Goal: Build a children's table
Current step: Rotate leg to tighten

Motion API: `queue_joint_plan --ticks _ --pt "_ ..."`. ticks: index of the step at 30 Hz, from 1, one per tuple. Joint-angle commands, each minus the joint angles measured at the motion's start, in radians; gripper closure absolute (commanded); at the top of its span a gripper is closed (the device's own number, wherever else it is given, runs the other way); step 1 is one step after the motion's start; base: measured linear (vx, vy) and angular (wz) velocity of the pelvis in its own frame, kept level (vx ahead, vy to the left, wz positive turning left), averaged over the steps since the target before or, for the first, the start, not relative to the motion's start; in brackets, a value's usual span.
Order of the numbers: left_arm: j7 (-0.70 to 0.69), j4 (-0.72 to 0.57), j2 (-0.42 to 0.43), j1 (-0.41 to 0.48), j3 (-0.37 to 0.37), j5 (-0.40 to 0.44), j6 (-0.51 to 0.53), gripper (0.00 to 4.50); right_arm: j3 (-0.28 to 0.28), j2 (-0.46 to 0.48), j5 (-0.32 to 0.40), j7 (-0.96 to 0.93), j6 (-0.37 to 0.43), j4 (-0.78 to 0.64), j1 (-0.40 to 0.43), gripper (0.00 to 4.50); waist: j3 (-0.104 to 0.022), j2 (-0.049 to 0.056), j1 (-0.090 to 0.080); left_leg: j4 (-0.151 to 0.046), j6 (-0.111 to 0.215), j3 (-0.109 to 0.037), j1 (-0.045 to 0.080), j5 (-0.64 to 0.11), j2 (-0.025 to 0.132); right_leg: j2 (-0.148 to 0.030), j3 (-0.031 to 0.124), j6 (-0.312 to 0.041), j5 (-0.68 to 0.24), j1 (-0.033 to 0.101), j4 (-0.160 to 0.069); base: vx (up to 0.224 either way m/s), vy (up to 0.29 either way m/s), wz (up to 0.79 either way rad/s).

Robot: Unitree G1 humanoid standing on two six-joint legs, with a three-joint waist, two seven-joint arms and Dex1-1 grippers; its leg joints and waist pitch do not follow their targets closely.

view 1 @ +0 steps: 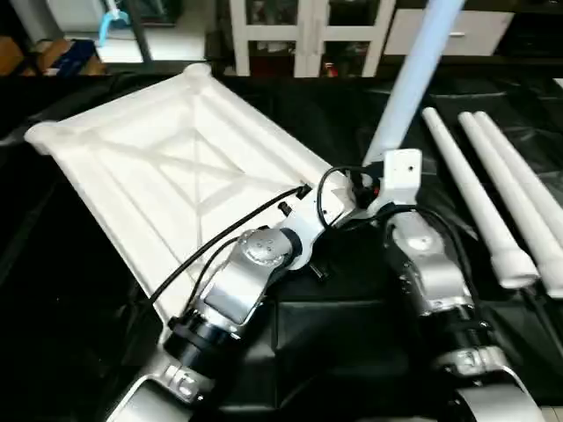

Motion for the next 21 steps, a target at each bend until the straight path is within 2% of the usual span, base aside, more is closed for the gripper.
queue_joint_plan --ticks 1,2,3,4,6,8,9,11,12,15,16,18,19,21 --pt "-0.022 -0.012 0.027 0.024 -0.01 0.008 0.003 4.5 0.001 -0.023 0.007 0.036 0.022 -0.068 0.028 1.37 -0.077 -0.007 0.006 -0.09 0.089 -0.044 0.039 -0.177 0.084 -0.046 0.024 -0.196 -0.167 0.038 -0.039 0.059 -0.021 0.05" --pt "-0.028 -0.021 0.036 0.03 -0.011 0.007 0.002 4.5 0.004 -0.029 0.014 0.057 0.03 -0.091 0.041 1.23 -0.078 -0.007 0.006 -0.088 0.094 -0.043 0.039 -0.162 0.084 -0.047 0.024 -0.204 -0.15 0.037 -0.037 0.065 -0.019 0.06" --pt "-0.039 -0.035 0.051 0.038 -0.017 0.009 0.003 4.5 0.008 -0.041 0.02 0.08 0.039 -0.115 0.056 1.13 -0.081 -0.007 0.006 -0.085 0.108 -0.042 0.036 -0.125 0.083 -0.048 0.024 -0.22 -0.112 0.042 -0.03 0.061 -0.015 0.03" --pt "-0.064 -0.065 0.08 0.058 -0.023 0.005 -0.003 4.5 0.018 -0.072 0.048 0.147 0.06 -0.166 0.084 1.13 -0.08 0.0 0.008 -0.084 0.115 -0.044 0.034 -0.108 0.082 -0.048 0.024 -0.228 -0.092 0.044 -0.027 0.061 -0.015 0.03" --pt "-0.139 -0.141 0.159 0.115 -0.033 -0.016 -0.053 4.5 0.054 -0.183 0.129 0.36 0.109 -0.302 0.154 0.97 -0.079 0.001 0.017 -0.083 0.151 -0.047 0.034 -0.068 0.087 -0.049 0.022 -0.24 -0.012 0.054 -0.018 0.054 -0.016 0.01" --pt "-0.173 -0.161 0.186 0.135 -0.034 -0.031 -0.098 4.5 0.063 -0.229 0.156 0.431 0.128 -0.34 0.173 0.97 -0.076 0.001 0.018 -0.082 0.17 -0.046 0.033 -0.05 0.088 -0.048 0.021 -0.253 0.006 0.055 -0.016 0.027 -0.009 0.0" --pt "-0.227 -0.19 0.22 0.163 -0.037 -0.058 -0.148 4.5 0.066 -0.287 0.175 0.503 0.146 -0.377 0.195 0.97 -0.076 0.001 0.019 -0.082 0.169 -0.046 0.035 -0.062 0.089 -0.05 0.021 -0.261 -0.022 0.055 -0.018 0.0 0.0 0.0" --pt "-0.268 -0.214 0.25 0.186 -0.04 -0.074 -0.174 4.5 0.055 -0.333 0.203 0.567 0.158 -0.399 0.214 0.97 -0.068 -0.001 0.02 -0.087 0.156 -0.044 0.036 -0.105 0.093 -0.052 0.024 -0.262 -0.091 0.053 -0.027 0.0 0.0 0.0" --pt "-0.284 -0.224 0.264 0.195 -0.042 -0.079 -0.182 4.5 0.048 -0.352 0.22 0.6 0.163 -0.406 0.222 0.97 -0.065 0.001 0.023 -0.09 0.14 -0.043 0.039 -0.146 0.094 -0.054 0.026 -0.257 -0.154 0.051 -0.033 0.0 0.0 0.0" --pt "-0.329 -0.248 0.3 0.222 -0.045 -0.092 -0.222 4.5 0.03 -0.409 0.24 0.711 0.146 -0.397 0.249 0.97 -0.058 0.003 0.026 -0.098 0.097 -0.044 0.044 -0.225 0.096 -0.053 0.028 -0.232 -0.265 0.043 -0.044 0.0 0.0 0.0" --pt "-0.339 -0.259 0.31 0.228 -0.046 -0.101 -0.223 4.5 0.026 -0.425 0.258 0.746 0.15 -0.397 0.256 0.97 -0.061 0.003 0.027 -0.098 0.084 -0.045 0.047 -0.236 0.096 -0.052 0.029 -0.225 -0.284 0.043 -0.045 0.0 0.0 0.0" --pt "-0.344 -0.265 0.316 0.231 -0.046 -0.107 -0.221 4.5 0.024 -0.435 0.271 0.764 0.155 -0.399 0.26 0.97 -0.061 0.004 0.028 -0.1 0.076 -0.045 0.047 -0.229 0.097 -0.052 0.03 -0.222 -0.274 0.042 -0.045 0.0 0.0 0.0" --pt "-0.351 -0.272 0.322 0.235 -0.043 -0.113 -0.226 4.5 0.022 -0.445 0.306 0.813 0.171 -0.397 0.264 1.22 -0.063 0.004 0.026 -0.099 0.078 -0.045 0.045 -0.217 0.095 -0.05 0.029 -0.223 -0.258 0.043 -0.041 0.0 0.0 0.0" --pt "-0.354 -0.272 0.322 0.237 -0.041 -0.113 -0.23 4.5 0.022 -0.447 0.319 0.83 0.179 -0.396 0.265 1.3 -0.065 0.003 0.026 -0.096 0.09 -0.044 0.043 -0.194 0.094 -0.052 0.03 -0.23 -0.228 0.045 -0.039 0.0 0.0 0.0"
